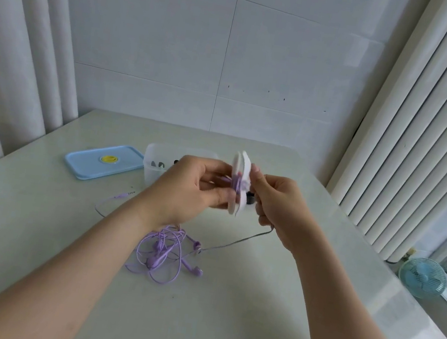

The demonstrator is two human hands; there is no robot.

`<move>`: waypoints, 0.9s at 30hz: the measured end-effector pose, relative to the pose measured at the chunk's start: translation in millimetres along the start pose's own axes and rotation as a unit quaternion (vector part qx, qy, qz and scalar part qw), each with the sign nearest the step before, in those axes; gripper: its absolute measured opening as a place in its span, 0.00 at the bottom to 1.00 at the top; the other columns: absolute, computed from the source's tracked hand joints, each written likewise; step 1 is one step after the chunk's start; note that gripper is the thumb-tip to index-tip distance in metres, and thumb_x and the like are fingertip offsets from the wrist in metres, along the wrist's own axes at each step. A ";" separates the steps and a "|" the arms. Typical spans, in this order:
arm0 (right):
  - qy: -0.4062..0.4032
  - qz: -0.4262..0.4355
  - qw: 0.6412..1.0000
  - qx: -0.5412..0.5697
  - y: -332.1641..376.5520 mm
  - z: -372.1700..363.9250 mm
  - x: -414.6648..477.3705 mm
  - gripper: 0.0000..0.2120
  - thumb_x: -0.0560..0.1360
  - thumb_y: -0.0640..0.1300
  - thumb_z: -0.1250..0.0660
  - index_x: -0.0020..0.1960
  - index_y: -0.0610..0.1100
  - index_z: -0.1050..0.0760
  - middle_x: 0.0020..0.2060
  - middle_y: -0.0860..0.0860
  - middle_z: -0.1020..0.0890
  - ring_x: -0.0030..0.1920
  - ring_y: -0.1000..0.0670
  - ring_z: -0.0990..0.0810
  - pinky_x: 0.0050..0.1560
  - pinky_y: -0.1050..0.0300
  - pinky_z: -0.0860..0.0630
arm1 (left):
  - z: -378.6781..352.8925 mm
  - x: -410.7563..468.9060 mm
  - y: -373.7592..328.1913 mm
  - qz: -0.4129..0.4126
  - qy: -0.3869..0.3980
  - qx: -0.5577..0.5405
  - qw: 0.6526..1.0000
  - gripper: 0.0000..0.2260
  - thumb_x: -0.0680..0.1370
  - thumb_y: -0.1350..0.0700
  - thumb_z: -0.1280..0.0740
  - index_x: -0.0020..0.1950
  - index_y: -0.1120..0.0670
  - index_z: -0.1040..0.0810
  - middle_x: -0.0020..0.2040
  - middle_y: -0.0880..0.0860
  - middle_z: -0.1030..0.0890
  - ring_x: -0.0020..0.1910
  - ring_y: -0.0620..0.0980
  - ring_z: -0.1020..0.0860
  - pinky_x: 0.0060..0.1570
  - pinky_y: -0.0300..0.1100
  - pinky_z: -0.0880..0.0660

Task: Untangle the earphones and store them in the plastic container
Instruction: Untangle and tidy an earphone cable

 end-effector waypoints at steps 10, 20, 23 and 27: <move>0.341 -0.065 0.937 0.027 19.2 -70.9 -54.3 0.19 0.89 0.47 0.44 0.47 0.38 0.22 0.31 0.43 0.23 0.35 0.40 0.15 0.45 0.46 0.15 | 69.7 -3.7 17.0 0.012 -0.291 -0.109 0.950 0.07 0.83 0.63 0.31 0.61 0.60 0.19 0.52 0.57 0.12 0.51 0.54 0.12 0.51 0.49 0.15; 0.203 0.036 0.932 0.298 60.0 -39.1 -38.6 0.15 0.82 0.51 0.37 0.44 0.43 0.19 0.24 0.52 0.39 0.18 0.55 0.42 0.21 0.64 0.41 | 71.1 -2.9 29.0 0.033 -0.254 0.155 0.954 0.05 0.82 0.54 0.29 0.57 0.48 0.20 0.47 0.45 0.14 0.46 0.45 0.15 0.49 0.45 0.20; 0.078 0.085 0.960 0.255 51.6 -15.9 -21.4 0.18 0.88 0.49 0.42 0.44 0.43 0.23 0.30 0.52 0.42 0.27 0.53 0.46 0.25 0.61 0.45 | 59.1 1.3 33.7 0.041 -0.177 0.184 0.966 0.05 0.82 0.54 0.29 0.57 0.46 0.18 0.47 0.46 0.13 0.44 0.44 0.16 0.48 0.41 0.22; -0.046 0.140 0.976 0.162 47.5 6.1 -17.0 0.18 0.89 0.49 0.44 0.44 0.45 0.26 0.27 0.54 0.38 0.28 0.51 0.42 0.28 0.58 0.42 | 32.0 2.8 32.9 0.038 -0.059 0.156 0.985 0.07 0.83 0.58 0.30 0.59 0.49 0.16 0.48 0.48 0.12 0.46 0.46 0.16 0.50 0.38 0.22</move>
Point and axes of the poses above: each hand's wrist, its own x-axis towards the middle knuckle, its own z-axis out of the back of the hand, y = z × x, the point moved 9 cm from there along x, towards the middle knuckle
